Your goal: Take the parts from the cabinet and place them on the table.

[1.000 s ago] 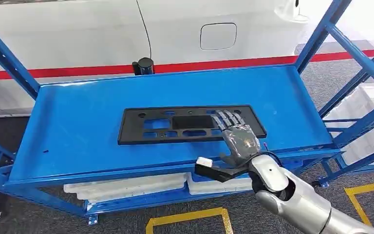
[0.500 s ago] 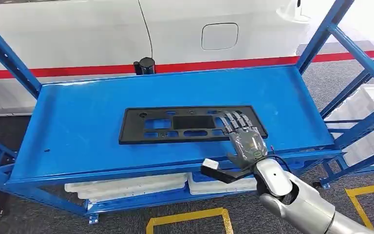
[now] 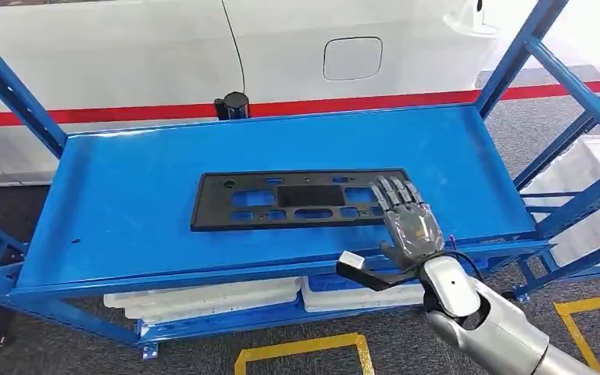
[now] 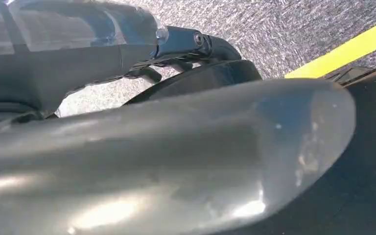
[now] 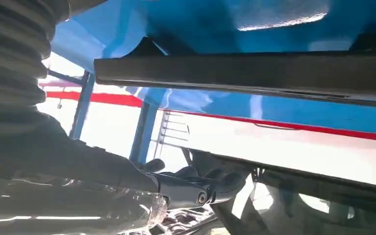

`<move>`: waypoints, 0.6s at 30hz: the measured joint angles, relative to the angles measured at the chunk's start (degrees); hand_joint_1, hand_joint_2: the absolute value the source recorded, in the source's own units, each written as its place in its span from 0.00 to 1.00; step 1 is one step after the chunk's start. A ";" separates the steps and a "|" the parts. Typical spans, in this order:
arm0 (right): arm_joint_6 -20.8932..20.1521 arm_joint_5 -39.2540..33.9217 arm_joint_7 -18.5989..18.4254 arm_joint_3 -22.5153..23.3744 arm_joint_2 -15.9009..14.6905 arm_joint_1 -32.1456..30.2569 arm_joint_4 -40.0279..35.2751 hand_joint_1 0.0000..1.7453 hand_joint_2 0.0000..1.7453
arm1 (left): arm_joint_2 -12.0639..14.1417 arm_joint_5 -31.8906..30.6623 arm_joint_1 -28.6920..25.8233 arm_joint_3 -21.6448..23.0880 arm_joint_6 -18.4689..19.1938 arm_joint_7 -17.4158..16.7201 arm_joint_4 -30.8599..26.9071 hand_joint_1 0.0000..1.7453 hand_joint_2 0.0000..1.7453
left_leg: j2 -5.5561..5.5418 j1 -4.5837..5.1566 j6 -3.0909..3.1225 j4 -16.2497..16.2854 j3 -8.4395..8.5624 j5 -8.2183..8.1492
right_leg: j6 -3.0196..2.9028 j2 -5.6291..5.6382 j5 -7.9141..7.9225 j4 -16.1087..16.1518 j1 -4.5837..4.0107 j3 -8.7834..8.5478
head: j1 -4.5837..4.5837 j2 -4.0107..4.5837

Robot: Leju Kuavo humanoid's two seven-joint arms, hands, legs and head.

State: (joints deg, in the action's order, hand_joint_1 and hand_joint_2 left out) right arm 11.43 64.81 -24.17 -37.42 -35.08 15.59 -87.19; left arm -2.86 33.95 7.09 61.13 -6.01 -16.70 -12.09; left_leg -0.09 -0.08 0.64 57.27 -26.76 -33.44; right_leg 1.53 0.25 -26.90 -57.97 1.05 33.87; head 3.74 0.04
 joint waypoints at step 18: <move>0.83 1.97 0.02 0.81 0.00 -0.85 0.55 0.00 1.00 | 0.00 0.04 0.00 0.00 0.00 0.00 0.11 0.00 0.00 | 0.10 0.00 0.00 0.00 0.00 0.00 | 0.00 0.01 0.00 0.00 0.00 0.00 | 0.02 0.00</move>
State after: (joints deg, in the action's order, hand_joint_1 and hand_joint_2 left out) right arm 12.26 66.77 -24.15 -36.61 -35.08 14.74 -86.64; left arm -2.86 33.99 7.10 61.13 -6.01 -16.70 -11.98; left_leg 0.01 -0.08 0.64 57.27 -26.76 -33.44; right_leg 1.53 0.26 -26.90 -57.97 1.05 33.87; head 3.76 0.04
